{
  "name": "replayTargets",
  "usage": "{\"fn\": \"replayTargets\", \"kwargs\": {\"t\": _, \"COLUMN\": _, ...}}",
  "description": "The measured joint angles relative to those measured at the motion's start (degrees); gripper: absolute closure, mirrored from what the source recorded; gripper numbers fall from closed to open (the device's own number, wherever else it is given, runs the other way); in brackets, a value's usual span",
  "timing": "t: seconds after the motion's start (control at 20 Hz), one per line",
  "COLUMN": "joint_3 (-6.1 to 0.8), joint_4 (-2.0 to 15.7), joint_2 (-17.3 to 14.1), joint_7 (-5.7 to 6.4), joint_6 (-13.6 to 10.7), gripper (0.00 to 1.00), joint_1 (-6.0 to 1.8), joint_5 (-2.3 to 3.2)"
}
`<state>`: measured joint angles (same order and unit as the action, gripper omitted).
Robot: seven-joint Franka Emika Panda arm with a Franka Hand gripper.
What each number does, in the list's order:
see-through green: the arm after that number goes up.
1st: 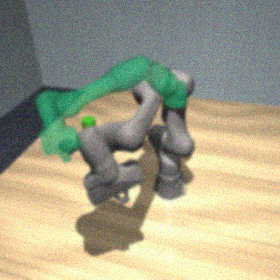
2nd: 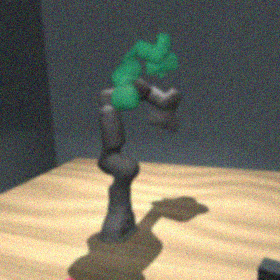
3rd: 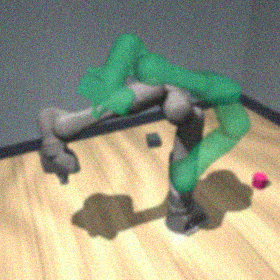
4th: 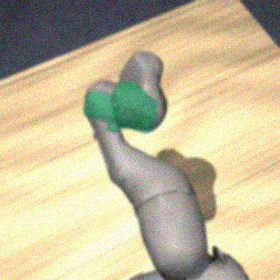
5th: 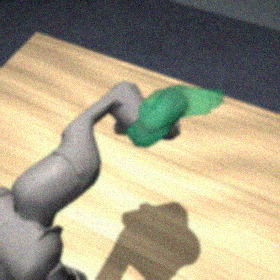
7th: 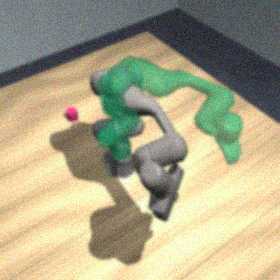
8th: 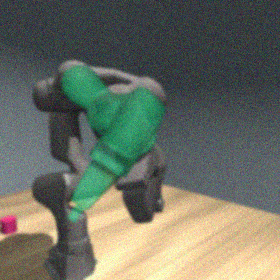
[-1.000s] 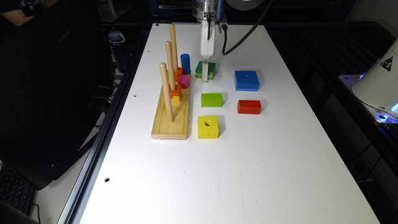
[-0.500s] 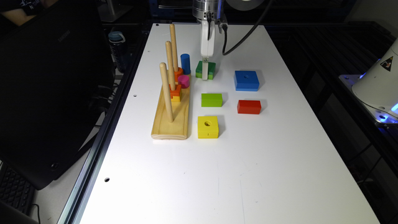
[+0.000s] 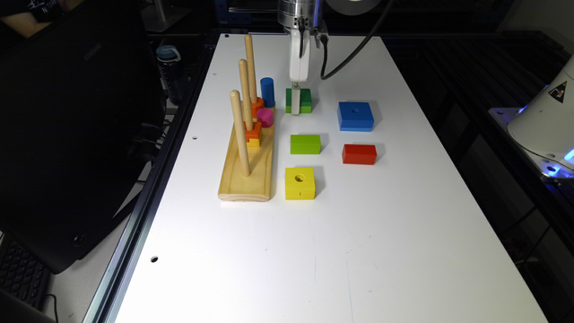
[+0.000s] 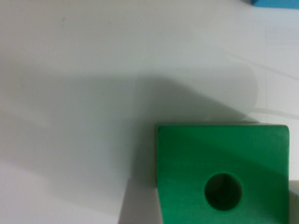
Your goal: Pick up green block.
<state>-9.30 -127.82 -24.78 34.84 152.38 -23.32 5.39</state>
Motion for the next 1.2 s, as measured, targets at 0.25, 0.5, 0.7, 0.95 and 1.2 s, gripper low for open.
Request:
{"fn": "replayTargets", "kwargs": {"t": 0.25, "joint_3": 0.0, "joint_4": 0.0, "joint_2": 0.0, "joint_7": 0.0, "joint_6": 0.0, "gripper": 0.0, "joint_1": 0.0, "joint_5": 0.0}}
{"fn": "replayTargets", "kwargs": {"t": 0.5, "joint_3": 0.0, "joint_4": 0.0, "joint_2": 0.0, "joint_7": 0.0, "joint_6": 0.0, "gripper": 0.0, "joint_1": 0.0, "joint_5": 0.0}}
{"fn": "replayTargets", "kwargs": {"t": 0.7, "joint_3": 0.0, "joint_4": 0.0, "joint_2": 0.0, "joint_7": 0.0, "joint_6": 0.0, "gripper": 0.0, "joint_1": 0.0, "joint_5": 0.0}}
{"fn": "replayTargets", "kwargs": {"t": 0.95, "joint_3": 0.0, "joint_4": 0.0, "joint_2": 0.0, "joint_7": 0.0, "joint_6": 0.0, "gripper": 1.0, "joint_1": 0.0, "joint_5": 0.0}}
{"fn": "replayTargets", "kwargs": {"t": 1.2, "joint_3": -0.02, "joint_4": -0.01, "joint_2": 0.01, "joint_7": 0.0, "joint_6": 0.0, "gripper": 1.0, "joint_1": -0.03, "joint_5": 0.0}}
